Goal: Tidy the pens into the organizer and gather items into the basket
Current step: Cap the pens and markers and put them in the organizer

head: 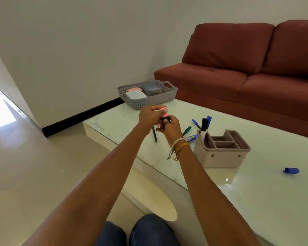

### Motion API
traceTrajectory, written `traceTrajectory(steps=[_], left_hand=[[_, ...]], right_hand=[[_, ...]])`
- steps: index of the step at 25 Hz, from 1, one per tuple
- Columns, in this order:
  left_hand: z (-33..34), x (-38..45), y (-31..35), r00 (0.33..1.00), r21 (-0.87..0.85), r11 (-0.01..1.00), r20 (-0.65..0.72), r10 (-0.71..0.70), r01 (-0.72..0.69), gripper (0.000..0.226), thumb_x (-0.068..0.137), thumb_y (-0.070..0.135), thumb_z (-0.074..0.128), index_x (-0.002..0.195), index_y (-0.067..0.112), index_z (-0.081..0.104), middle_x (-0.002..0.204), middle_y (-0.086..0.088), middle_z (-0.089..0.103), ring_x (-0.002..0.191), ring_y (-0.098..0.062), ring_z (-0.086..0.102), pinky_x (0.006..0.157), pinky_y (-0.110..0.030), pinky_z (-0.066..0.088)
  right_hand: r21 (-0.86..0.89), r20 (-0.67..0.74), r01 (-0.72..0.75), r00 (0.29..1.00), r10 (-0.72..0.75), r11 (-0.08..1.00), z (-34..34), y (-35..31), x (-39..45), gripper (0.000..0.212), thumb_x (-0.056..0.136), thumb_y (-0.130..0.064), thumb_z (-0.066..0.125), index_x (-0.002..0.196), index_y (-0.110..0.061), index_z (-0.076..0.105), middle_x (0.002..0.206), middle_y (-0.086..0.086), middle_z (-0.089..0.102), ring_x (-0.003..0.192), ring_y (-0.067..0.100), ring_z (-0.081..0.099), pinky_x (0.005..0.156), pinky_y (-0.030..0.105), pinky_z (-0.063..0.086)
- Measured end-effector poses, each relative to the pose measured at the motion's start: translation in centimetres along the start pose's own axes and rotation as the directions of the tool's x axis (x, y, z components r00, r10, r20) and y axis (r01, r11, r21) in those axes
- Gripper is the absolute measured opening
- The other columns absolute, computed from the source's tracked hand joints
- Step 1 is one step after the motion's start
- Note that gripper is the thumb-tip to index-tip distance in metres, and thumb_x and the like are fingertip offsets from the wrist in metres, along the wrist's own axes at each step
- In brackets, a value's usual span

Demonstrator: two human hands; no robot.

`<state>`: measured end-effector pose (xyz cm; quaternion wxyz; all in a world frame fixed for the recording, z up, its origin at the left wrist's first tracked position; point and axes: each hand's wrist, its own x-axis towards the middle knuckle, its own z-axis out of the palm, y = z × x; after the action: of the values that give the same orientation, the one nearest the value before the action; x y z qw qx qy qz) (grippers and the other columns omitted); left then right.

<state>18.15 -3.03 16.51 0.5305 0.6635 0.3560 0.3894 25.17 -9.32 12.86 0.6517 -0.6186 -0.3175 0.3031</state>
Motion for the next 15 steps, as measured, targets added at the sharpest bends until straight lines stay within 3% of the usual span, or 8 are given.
traceTrajectory(steps=[3,7,12,15], left_hand=[[0.2,-0.6,-0.2,0.993,0.061,0.998,0.113,-0.025,0.018,0.030,0.085,0.015,0.069,0.114,0.007,0.069,0.107,-0.017,0.071,0.091,-0.029,0.070,0.075,-0.035,0.061],[1.0,-1.3,0.0,0.974,-0.069,0.997,0.225,-0.008,0.024,0.030,0.094,0.022,0.056,0.120,0.010,0.067,0.108,-0.015,0.068,0.083,-0.021,0.065,0.067,-0.025,0.058],[4.0,-2.0,-1.5,0.957,-0.162,0.984,0.287,-0.029,0.079,0.033,0.098,0.027,0.045,0.125,0.014,0.061,0.111,-0.021,0.063,0.083,-0.023,0.061,0.075,-0.036,0.054],[6.1,-4.0,-1.8,0.900,0.022,0.996,0.427,-0.088,0.087,0.043,0.094,0.019,0.054,0.136,0.015,0.049,0.111,-0.012,0.060,0.097,-0.021,0.058,0.084,-0.039,0.052]], right_hand=[[-0.061,0.055,-0.015,0.998,0.019,0.998,-0.4,-0.4,-1.4,0.033,0.103,-0.010,0.033,0.135,-0.010,0.042,0.112,0.016,0.057,0.073,0.014,0.058,0.061,0.027,0.059],[-0.188,0.046,0.023,0.999,-0.015,0.982,-2.3,-1.8,-2.9,0.034,0.101,-0.015,0.038,0.134,-0.025,0.041,0.119,0.012,0.059,0.077,0.025,0.069,0.067,0.038,0.062],[-0.258,0.119,0.152,0.985,-0.125,0.954,-7.9,-6.3,-5.8,0.016,0.093,-0.010,0.057,0.104,-0.022,0.059,0.091,0.010,0.068,0.079,0.031,0.070,0.076,0.038,0.058],[-0.298,0.153,0.267,0.961,-0.230,0.916,-12.4,-9.1,-6.9,0.025,0.084,0.003,0.064,0.091,-0.020,0.064,0.064,0.003,0.066,0.068,0.022,0.066,0.069,0.030,0.054]])
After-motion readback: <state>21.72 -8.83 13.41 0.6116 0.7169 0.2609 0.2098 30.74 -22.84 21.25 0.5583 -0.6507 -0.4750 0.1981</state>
